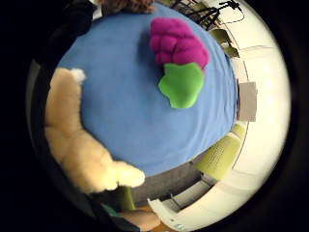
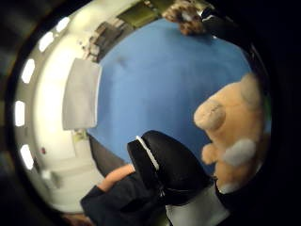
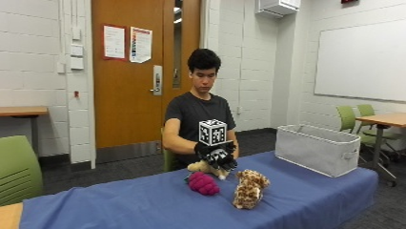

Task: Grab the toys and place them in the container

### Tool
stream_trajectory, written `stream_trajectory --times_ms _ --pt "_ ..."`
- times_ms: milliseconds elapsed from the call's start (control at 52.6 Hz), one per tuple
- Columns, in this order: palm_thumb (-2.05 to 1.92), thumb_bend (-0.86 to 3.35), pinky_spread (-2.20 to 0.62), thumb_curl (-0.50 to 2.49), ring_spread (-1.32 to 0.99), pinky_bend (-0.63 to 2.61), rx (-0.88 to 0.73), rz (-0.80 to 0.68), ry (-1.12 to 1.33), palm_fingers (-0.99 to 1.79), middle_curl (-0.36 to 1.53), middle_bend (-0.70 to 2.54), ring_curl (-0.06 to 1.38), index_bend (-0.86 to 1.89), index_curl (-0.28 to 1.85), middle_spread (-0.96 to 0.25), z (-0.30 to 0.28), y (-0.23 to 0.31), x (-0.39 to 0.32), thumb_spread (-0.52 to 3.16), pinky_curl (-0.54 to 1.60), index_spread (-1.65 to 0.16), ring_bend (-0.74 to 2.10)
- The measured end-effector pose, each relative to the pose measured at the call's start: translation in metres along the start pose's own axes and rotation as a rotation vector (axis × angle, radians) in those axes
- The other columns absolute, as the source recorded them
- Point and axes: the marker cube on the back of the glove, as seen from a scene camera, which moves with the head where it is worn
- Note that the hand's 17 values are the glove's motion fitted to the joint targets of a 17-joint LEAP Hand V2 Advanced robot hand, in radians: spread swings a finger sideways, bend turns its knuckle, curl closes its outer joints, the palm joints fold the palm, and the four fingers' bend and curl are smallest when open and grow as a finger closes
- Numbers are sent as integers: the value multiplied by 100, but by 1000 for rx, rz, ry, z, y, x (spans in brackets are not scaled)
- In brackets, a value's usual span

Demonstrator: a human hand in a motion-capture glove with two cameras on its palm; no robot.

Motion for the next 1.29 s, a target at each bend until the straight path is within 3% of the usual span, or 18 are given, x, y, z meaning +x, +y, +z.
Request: stream_trajectory --times_ms 304,514,590,704,875,1027,1294 --pt "5 1 -11 19 -34 64 -148 76 -33 9 35 15 22 19 37 -13 30 2 23 117 40 -34 33" --pt "31 13 -17 26 -34 54 -73 47 -87 41 33 18 21 67 51 -11 24 6 18 129 36 -38 28" --pt "42 19 -22 30 -36 53 -13 5 -52 54 33 20 21 73 54 -12 18 11 13 135 34 -36 31" --pt "58 25 -32 37 -42 68 62 -22 -11 90 35 26 26 50 52 -18 7 12 10 132 36 -34 55" --pt "65 22 -44 49 -46 71 -23 -25 -11 122 43 40 42 24 51 -29 5 1 14 109 39 -34 91" --pt "67 20 -47 58 -45 71 -30 -26 -32 129 53 64 48 21 55 -35 -14 -11 7 93 40 -35 105" --pt "66 17 -49 71 -44 78 94 -97 16 123 64 80 53 33 70 -37 -131 -30 -60 76 41 -35 115"
